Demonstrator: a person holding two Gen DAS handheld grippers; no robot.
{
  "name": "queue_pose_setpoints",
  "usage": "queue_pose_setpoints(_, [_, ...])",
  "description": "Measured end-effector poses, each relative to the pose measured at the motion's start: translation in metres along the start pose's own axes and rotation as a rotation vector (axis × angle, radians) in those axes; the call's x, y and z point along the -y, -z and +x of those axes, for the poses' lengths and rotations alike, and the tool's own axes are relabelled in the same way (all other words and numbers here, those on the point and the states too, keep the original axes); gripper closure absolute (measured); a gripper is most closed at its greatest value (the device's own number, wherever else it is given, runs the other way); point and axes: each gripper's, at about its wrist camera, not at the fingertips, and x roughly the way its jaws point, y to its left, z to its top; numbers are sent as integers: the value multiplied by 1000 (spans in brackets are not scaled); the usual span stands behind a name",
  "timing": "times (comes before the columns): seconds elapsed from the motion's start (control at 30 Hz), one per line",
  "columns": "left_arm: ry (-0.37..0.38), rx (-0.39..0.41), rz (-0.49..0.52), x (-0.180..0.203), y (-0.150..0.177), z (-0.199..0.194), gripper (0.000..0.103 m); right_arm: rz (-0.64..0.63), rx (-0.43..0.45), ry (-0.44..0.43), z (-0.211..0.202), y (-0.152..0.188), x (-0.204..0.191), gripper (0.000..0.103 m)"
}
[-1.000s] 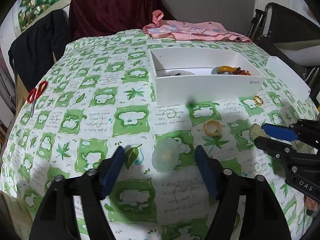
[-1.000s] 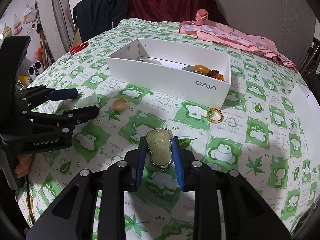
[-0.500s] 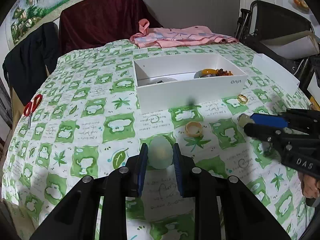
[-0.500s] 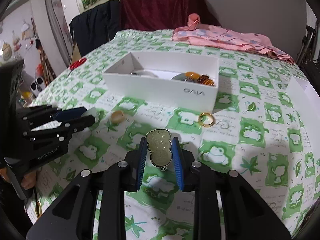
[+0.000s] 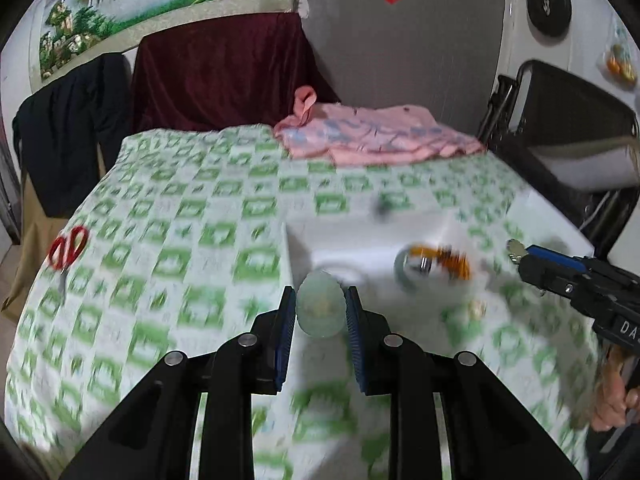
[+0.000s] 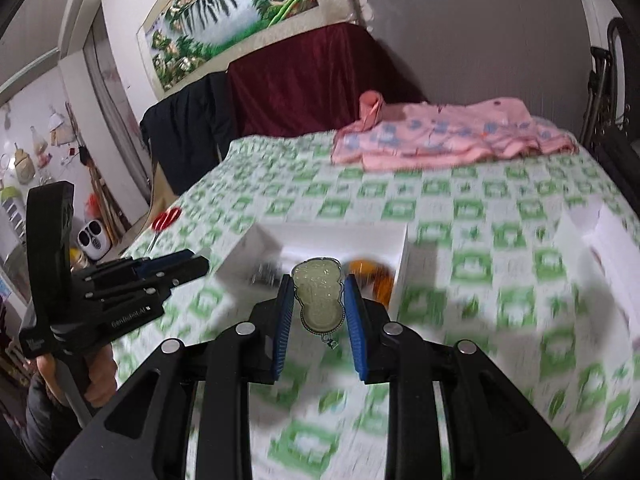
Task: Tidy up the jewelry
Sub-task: 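Lower the pale stone into the box with the left tool while the right tool releases the pendant, then withdraw both open tools from the box toward the two rings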
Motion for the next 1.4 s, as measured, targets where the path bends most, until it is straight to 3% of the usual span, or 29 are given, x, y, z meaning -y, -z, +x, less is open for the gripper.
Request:
queue_pose_setpoints(0.2, [16,-29,-34,6,-25,36,77,35,-52,18,43,-15,12,78])
queue_pose_setpoints(0.43, [12,-93,-59,-2,-17,69,77,68,-111,43,72,-8,30,78])
queue_pose_setpoints(0.6, [32,-89,-73,-5,-15,72,75,73,-110,56,77,-5,33,75])
queue_pose_setpoints(0.83, [45,-47,-82,-6,-15,62,52,105,-68,48,67,-4,38,72])
queue_pose_setpoints(0.93, [67,-25,-86,-5,-16,55,40,115,-37,48,61,-3,39,59])
queue_pose_setpoints(0.97, [57,-18,-87,-5,-16,53,29,117,-27,54,59,-3,39,49])
queue_pose_setpoints(1.0, [39,-4,-87,-5,-15,50,25,120,-11,64,56,-3,39,39])
queue_pose_setpoints(1.03, [23,13,-88,-5,-15,47,21,122,12,80,52,-1,39,35])
queue_pose_setpoints(1.2, [24,13,-102,-10,-13,45,16,116,86,130,39,0,38,8])
queue_pose_setpoints(1.4, [-10,-9,-150,-25,-7,49,15,108,114,209,33,5,44,7])
